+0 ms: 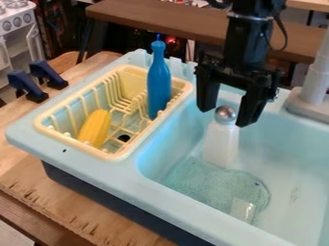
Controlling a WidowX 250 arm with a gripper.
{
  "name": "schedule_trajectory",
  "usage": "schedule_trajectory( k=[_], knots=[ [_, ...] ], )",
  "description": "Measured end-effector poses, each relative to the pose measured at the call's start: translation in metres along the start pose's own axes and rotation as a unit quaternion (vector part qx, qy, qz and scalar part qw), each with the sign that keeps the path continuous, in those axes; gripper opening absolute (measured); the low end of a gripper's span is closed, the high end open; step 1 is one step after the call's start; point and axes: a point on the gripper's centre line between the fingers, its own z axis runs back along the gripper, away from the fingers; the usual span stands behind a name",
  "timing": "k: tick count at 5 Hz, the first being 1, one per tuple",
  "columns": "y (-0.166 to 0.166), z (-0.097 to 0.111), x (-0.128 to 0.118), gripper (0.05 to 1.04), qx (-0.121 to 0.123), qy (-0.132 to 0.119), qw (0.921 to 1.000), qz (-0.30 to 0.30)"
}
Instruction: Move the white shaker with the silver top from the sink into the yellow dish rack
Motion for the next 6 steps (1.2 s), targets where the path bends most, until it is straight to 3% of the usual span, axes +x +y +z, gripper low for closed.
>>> schedule_trajectory(
  k=[1,3,5,6],
  knots=[
    [0.001,-0.002,0.000,0.965,0.004,0.001,1.0000,0.002],
    [0.009,-0.002,0.005,0.526,-0.006,-0.014,0.9999,0.008],
    [0.000,-0.002,0.001,0.514,-0.004,-0.002,1.0000,0.002],
    [-0.012,0.007,0.003,0.514,-0.002,-0.011,0.9999,-0.010]
  ],
)
